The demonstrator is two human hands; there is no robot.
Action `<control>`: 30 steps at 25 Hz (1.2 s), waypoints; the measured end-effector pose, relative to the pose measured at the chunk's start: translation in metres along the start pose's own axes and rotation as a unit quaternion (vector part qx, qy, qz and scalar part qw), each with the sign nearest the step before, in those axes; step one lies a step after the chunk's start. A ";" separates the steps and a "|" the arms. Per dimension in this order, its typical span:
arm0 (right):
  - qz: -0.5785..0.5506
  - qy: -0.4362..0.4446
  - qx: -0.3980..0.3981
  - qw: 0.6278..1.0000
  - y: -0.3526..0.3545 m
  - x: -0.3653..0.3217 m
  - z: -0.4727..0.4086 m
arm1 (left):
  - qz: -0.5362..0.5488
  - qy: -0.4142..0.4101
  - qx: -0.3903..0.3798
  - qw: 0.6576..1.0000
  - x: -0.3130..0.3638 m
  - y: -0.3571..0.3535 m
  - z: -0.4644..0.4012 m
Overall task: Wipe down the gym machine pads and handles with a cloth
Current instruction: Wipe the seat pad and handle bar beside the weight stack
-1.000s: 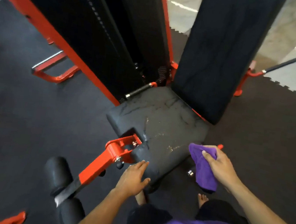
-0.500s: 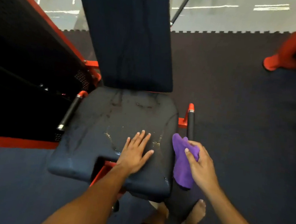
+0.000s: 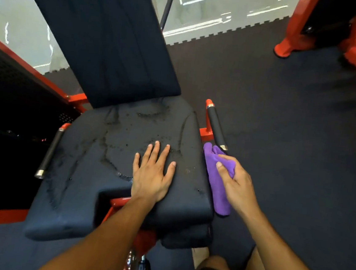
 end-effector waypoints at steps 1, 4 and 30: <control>-0.014 -0.004 0.032 0.999 0.010 0.000 0.012 | 0.006 0.000 -0.003 1.000 0.000 0.001 0.000; -0.020 -0.024 0.096 0.995 0.027 0.016 0.047 | 0.018 -0.007 0.001 1.000 0.003 0.003 0.000; 0.028 0.038 0.076 0.996 -0.023 0.066 0.071 | 0.005 -0.017 0.059 0.998 0.004 0.004 -0.004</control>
Point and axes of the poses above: each hand's wrist, its own z-axis away from the middle knuckle, its own y-axis out of the back of the hand, x = y × z, the point moved 10 cm from there along -z, towards the middle knuckle, and after that the axes turned 2 degrees about -z, right-handed, at the moved point
